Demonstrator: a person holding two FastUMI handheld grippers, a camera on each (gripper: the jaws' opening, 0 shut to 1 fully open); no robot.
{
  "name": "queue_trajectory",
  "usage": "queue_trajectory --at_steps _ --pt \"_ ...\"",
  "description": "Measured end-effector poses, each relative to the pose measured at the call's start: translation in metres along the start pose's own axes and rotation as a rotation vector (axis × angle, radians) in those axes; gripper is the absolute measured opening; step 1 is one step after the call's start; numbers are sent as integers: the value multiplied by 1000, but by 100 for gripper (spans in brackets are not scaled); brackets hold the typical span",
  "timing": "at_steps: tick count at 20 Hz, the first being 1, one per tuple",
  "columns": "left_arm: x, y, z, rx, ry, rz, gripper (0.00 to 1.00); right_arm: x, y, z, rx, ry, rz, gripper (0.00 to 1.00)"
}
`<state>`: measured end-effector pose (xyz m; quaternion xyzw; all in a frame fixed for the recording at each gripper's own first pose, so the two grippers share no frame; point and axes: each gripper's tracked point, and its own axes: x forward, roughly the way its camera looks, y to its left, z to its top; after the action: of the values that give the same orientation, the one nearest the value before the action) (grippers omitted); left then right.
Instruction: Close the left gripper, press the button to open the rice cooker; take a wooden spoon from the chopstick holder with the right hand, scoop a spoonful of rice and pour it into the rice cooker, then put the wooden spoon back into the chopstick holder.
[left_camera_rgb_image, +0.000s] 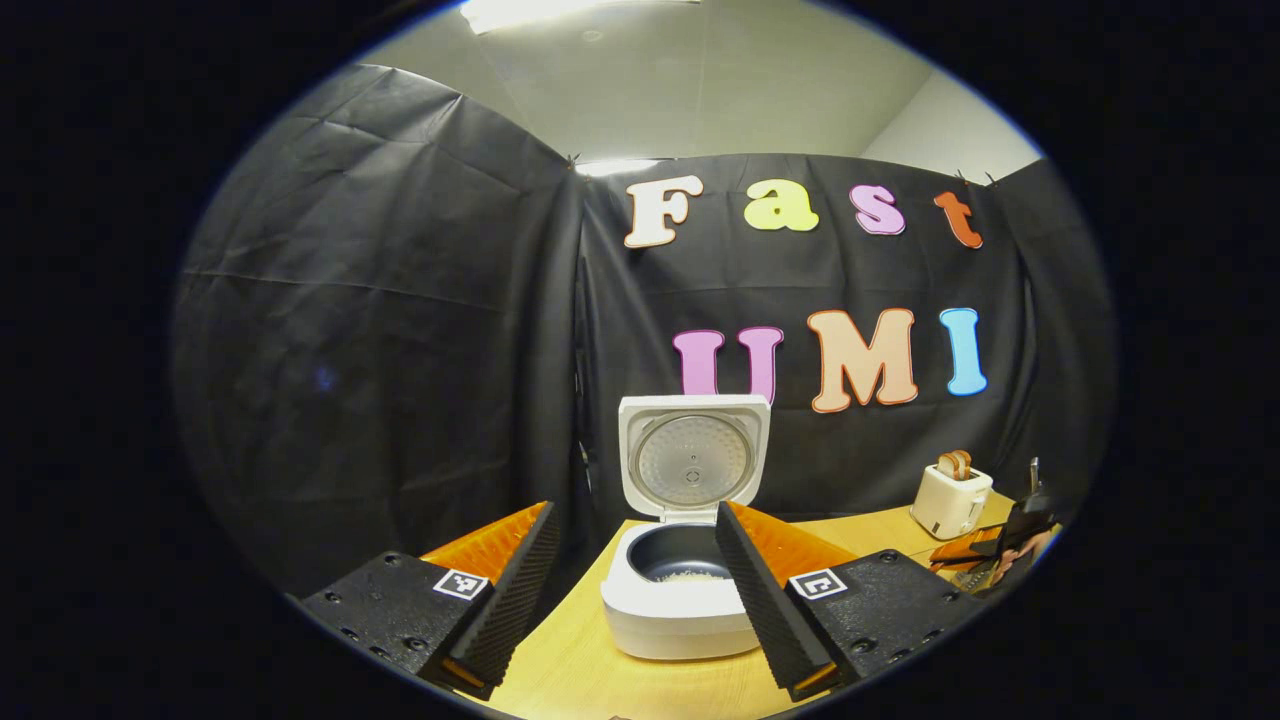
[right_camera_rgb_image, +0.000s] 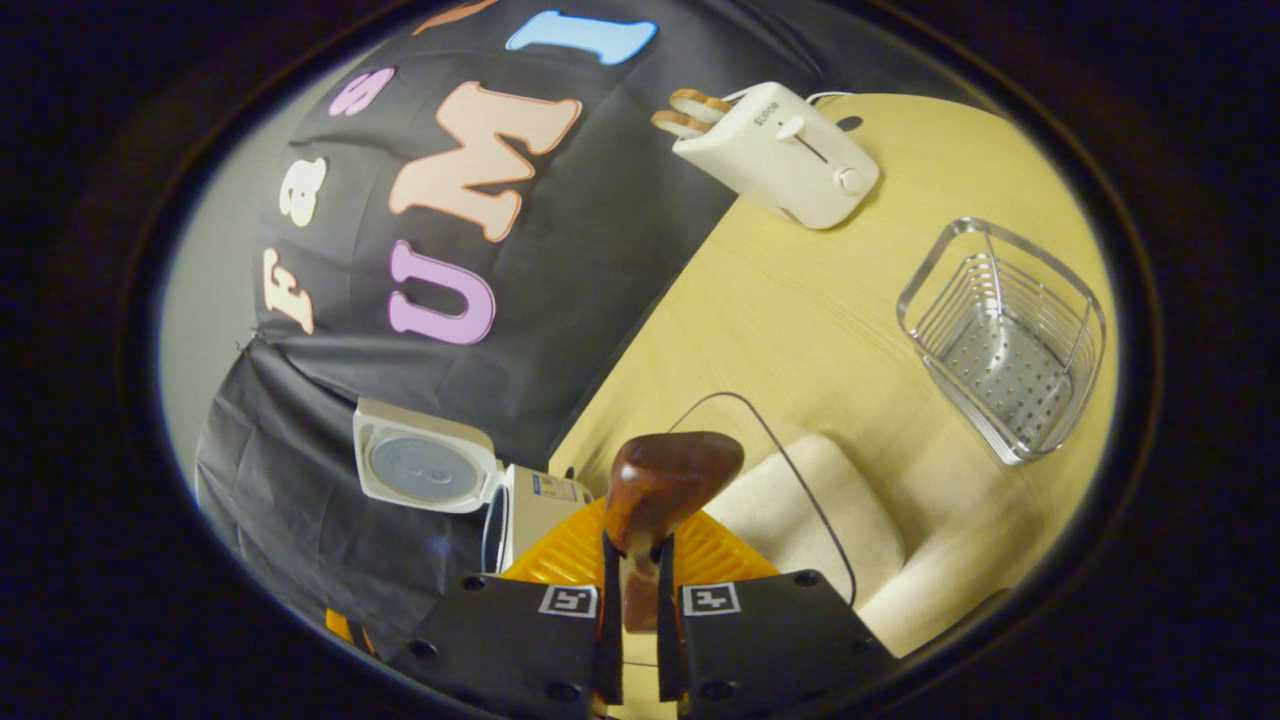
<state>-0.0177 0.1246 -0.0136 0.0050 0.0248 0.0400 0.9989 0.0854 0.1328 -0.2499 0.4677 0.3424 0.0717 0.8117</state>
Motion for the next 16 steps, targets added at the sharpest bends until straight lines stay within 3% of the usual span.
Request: queue_trajectory --at_steps 8,16 --pt "4 -5 -6 -21 10 -12 93 -4 34 17 151 -6 80 17" --pt "5 14 -13 -33 17 6 92 7 114 12 103 1 185 17"
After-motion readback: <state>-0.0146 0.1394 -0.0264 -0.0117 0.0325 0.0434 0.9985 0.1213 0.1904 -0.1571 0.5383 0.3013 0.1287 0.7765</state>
